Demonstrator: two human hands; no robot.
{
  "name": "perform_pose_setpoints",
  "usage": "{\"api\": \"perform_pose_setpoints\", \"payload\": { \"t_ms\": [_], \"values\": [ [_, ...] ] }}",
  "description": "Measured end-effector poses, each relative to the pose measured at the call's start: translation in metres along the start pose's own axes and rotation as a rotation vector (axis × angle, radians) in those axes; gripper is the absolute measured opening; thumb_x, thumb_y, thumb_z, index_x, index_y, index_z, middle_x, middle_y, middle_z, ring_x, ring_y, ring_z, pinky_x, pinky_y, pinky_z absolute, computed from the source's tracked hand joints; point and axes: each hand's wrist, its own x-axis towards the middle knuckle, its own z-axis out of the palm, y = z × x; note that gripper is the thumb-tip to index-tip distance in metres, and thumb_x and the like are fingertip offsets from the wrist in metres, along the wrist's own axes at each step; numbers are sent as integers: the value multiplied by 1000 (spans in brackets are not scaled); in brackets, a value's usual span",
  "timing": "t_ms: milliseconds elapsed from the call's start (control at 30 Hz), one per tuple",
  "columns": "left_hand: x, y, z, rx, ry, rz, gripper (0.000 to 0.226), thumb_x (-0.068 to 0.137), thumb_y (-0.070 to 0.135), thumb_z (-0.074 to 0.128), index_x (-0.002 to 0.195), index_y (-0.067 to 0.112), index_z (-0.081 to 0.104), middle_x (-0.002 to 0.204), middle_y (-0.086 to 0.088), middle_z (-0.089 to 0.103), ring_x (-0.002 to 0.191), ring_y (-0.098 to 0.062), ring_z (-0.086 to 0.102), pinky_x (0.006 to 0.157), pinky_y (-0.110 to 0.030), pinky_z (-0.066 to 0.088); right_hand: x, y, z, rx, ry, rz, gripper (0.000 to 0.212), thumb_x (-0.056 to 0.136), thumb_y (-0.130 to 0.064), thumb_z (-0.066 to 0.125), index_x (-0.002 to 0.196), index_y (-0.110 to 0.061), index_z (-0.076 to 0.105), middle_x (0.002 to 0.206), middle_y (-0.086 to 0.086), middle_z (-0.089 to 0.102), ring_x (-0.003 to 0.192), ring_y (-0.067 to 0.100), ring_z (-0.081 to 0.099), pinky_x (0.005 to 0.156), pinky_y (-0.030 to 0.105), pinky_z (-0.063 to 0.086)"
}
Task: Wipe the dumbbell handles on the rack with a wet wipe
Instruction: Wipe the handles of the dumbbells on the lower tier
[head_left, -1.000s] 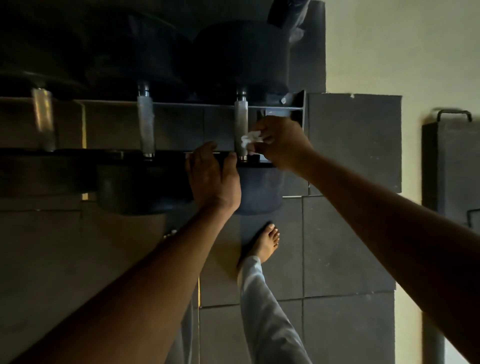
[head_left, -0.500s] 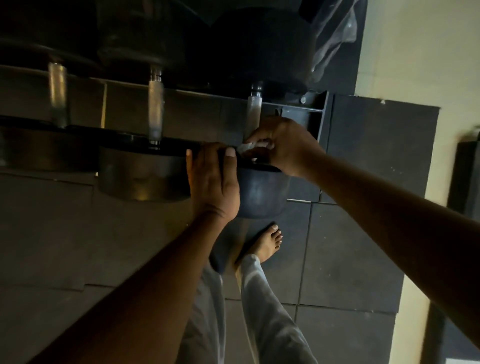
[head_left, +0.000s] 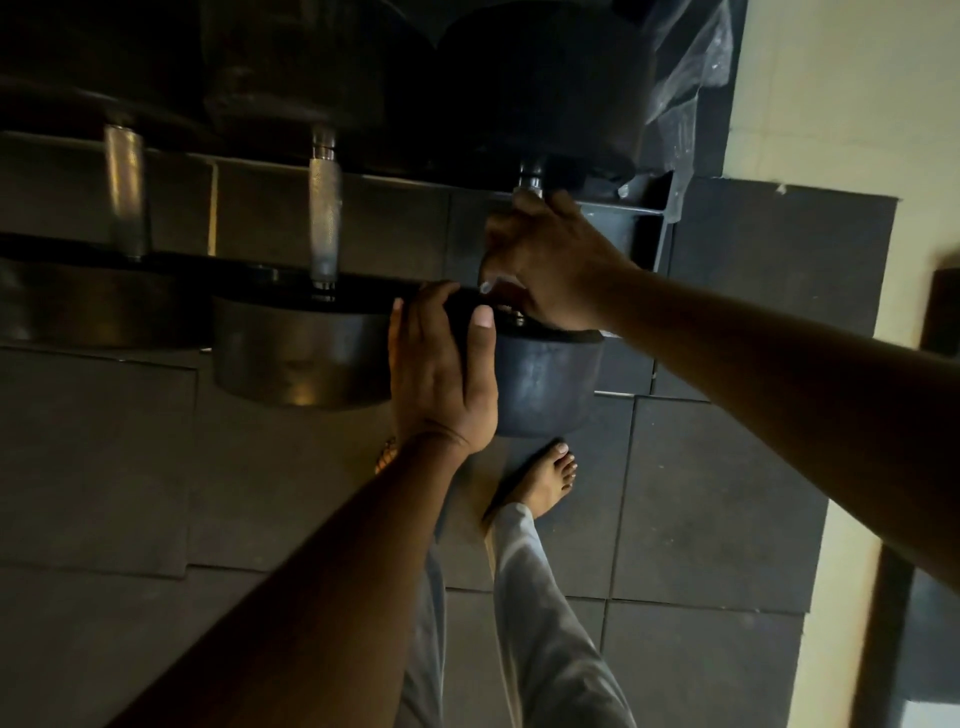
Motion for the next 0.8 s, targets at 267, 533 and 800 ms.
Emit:
{"api": "perform_pose_setpoints", "payload": {
  "t_ms": [267, 533, 800],
  "values": [
    [0, -2, 1, 9, -13, -23, 59, 107, 56, 36, 144, 14, 54, 147, -7, 59, 150, -31, 40, 130, -23, 4, 38, -21, -15, -177, -194, 53, 29, 97, -29, 62, 123, -17, 68, 140, 6, 49, 138, 35, 33, 115, 54, 24],
    [0, -4, 2, 24, -14, -17, 60, 107, 58, 35, 140, 14, 57, 144, -9, 62, 148, -32, 44, 132, -35, 12, -13, -2, -4, 117, -19, 109, 33, 88, -34, 73, 121, -37, 67, 122, -9, 68, 123, 20, 55, 108, 46, 29],
    [-3, -1, 1, 30, -36, -36, 61, 107, 59, 33, 140, 14, 58, 146, -10, 60, 149, -32, 42, 130, -49, 21, -47, 10, 19, 895, -167, 577, 29, 91, -31, 76, 118, -30, 69, 117, -6, 67, 110, 13, 62, 96, 34, 52]
  ]
}}
